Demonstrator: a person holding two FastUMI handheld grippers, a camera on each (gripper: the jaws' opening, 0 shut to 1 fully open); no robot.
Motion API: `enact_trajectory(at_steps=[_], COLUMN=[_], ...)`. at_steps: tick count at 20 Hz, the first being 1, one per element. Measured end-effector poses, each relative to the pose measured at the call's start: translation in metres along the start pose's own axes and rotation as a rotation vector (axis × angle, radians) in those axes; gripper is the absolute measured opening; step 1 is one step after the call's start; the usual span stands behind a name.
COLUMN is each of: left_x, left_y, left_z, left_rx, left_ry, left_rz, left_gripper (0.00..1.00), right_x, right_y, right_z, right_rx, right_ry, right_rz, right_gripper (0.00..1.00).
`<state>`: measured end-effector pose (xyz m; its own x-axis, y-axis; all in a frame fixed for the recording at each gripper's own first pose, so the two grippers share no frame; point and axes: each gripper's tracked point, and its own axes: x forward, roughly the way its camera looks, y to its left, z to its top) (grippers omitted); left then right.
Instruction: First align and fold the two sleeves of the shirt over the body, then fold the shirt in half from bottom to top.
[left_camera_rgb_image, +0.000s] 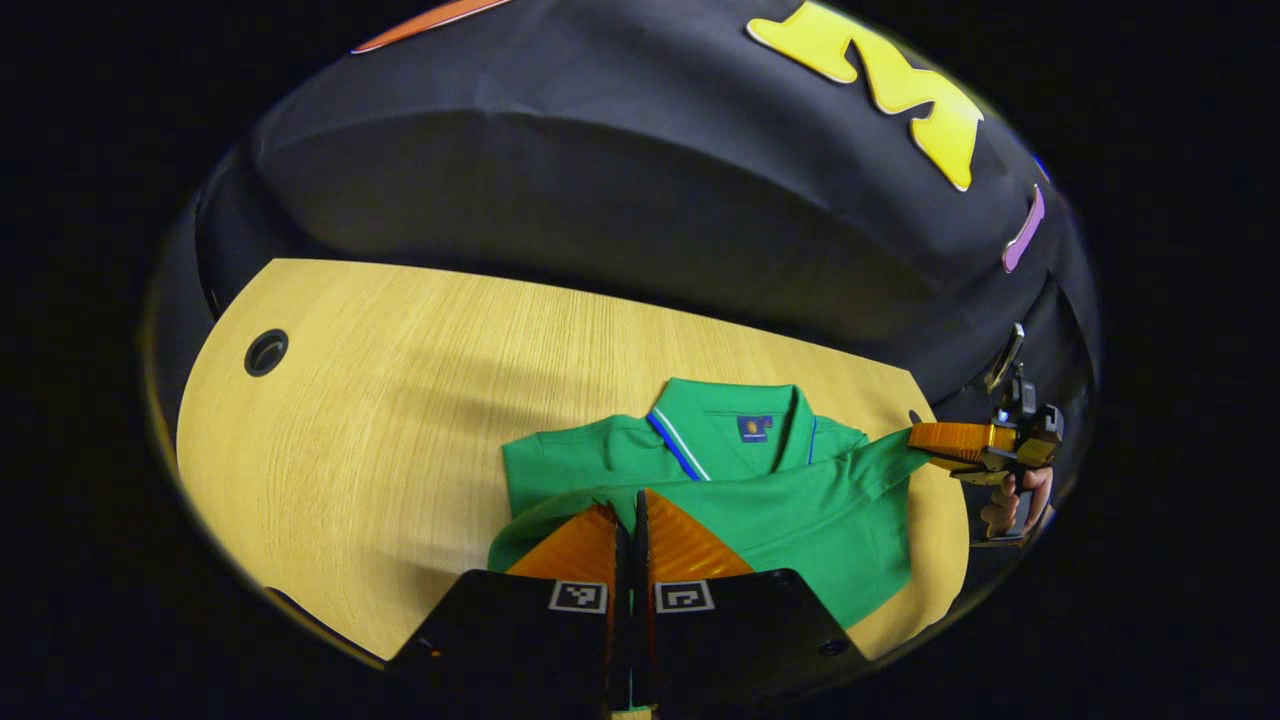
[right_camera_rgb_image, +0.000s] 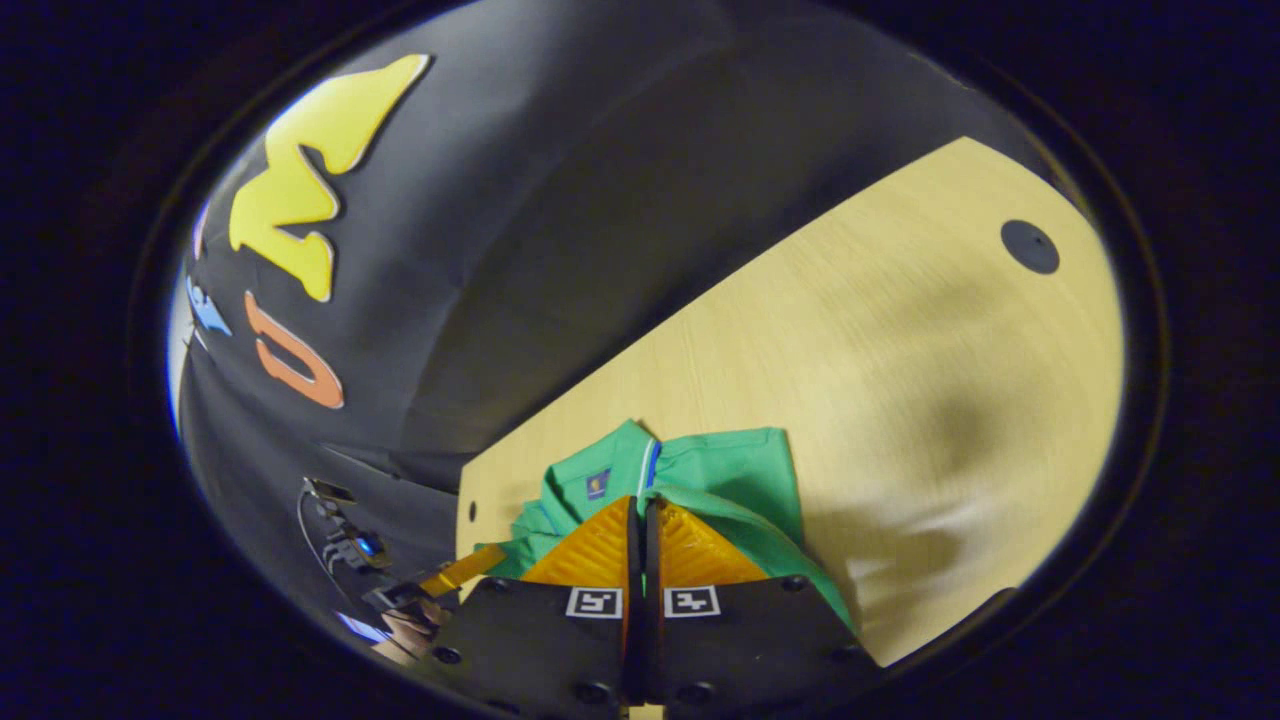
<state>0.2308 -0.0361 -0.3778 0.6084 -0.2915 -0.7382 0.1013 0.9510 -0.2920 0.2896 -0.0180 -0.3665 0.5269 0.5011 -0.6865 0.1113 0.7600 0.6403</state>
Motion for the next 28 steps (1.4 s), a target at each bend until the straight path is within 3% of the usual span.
enact_trajectory(at_steps=[2,3,4,5,6,9,10,12,13,14,15,16,17,18,20,28], left_x=[0.005,0.005,0.005,0.003,0.0,-0.008,-0.015,-0.032,-0.042,-0.054,-0.069,-0.086,-0.107,-0.127,-0.17,-0.319], left_y=[-0.002,0.0,0.001,0.0,-0.003,-0.01,-0.015,-0.023,-0.027,-0.031,-0.037,-0.044,-0.051,-0.058,-0.07,-0.105], left_z=[-0.003,-0.004,-0.005,-0.005,-0.004,0.002,0.007,0.018,0.024,0.032,0.04,0.048,0.055,0.061,0.071,0.062], left_rx=[-0.004,0.001,0.011,0.021,0.028,0.062,0.071,0.083,0.093,0.107,0.119,0.13,0.138,0.141,0.154,0.312], left_ry=[0.01,0.016,0.024,0.028,0.027,0.008,-0.007,-0.046,-0.068,-0.095,-0.122,-0.157,-0.195,-0.233,-0.321,-0.621], left_rz=[-0.008,-0.001,0.006,0.006,0.001,0.011,0.005,0.004,0.004,0.006,0.006,0.007,0.01,0.013,0.03,0.135], left_gripper=[0.05,0.07,0.1,0.17,0.21,1.0,1.0,1.0,1.0,1.0,1.0,1.0,1.0,1.0,1.0,0.98], right_x=[-0.003,0.001,0.003,0.004,0.003,-0.006,-0.011,-0.024,-0.034,-0.045,-0.054,-0.066,-0.082,-0.099,-0.136,-0.273], right_y=[-0.002,-0.002,-0.003,-0.002,-0.002,0.0,0.003,0.007,0.011,0.016,0.023,0.032,0.044,0.057,0.086,0.189], right_z=[0.005,0.004,0.002,0.002,0.003,0.003,0.002,0.0,-0.001,-0.002,-0.004,-0.005,-0.005,-0.004,-0.003,-0.036], right_rx=[-0.061,-0.091,-0.111,-0.123,-0.129,-0.152,-0.165,-0.212,-0.239,-0.269,-0.299,-0.329,-0.359,-0.387,-0.434,-0.61], right_ry=[-0.017,-0.02,-0.02,-0.023,-0.033,-0.061,-0.067,-0.095,-0.115,-0.138,-0.16,-0.184,-0.214,-0.249,-0.324,-0.637], right_rz=[-0.04,-0.053,-0.06,-0.066,-0.073,-0.094,-0.1,-0.117,-0.128,-0.131,-0.132,-0.128,-0.121,-0.112,-0.096,-0.089], right_gripper=[0.04,0.0,0.11,0.04,0.15,0.46,0.54,0.87,0.79,0.9,0.86,0.88,0.96,0.89,0.97,0.97])
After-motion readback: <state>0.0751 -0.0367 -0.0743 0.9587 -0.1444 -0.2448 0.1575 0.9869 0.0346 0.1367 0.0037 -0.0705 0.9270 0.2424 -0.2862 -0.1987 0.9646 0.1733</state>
